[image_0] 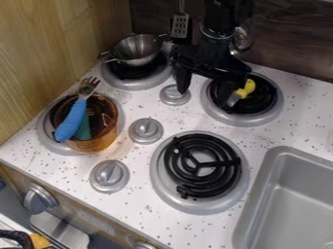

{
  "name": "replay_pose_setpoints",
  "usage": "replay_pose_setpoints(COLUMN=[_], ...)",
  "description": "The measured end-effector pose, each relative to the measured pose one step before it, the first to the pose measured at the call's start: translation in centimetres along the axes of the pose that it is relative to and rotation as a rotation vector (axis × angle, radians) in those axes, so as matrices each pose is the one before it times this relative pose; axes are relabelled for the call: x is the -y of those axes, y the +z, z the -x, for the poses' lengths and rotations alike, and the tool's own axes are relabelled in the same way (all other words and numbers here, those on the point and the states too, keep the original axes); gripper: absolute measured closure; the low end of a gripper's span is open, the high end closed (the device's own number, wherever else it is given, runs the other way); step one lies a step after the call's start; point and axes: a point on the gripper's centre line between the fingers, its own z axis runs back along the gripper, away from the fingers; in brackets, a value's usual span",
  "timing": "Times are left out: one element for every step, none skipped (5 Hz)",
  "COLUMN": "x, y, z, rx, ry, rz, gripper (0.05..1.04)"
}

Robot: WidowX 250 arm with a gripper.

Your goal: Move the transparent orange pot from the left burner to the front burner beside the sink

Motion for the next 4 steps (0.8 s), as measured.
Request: replay_pose_setpoints(x=[0.022, -0.522, -1.495, -2.223], y=[-0.983, -0.323, 0.008, 0.632], z=[0.476, 0.8, 0.969, 0.573], rx=[-0.0328, -0.0385, -0.035, -0.0036], ry=[-0.0017, 0.0327, 0.0635, 0.0733], rz=[-0.0076, -0.0214, -0.0461, -0.0494], gripper=[0.083, 0.083, 0.083, 0.083])
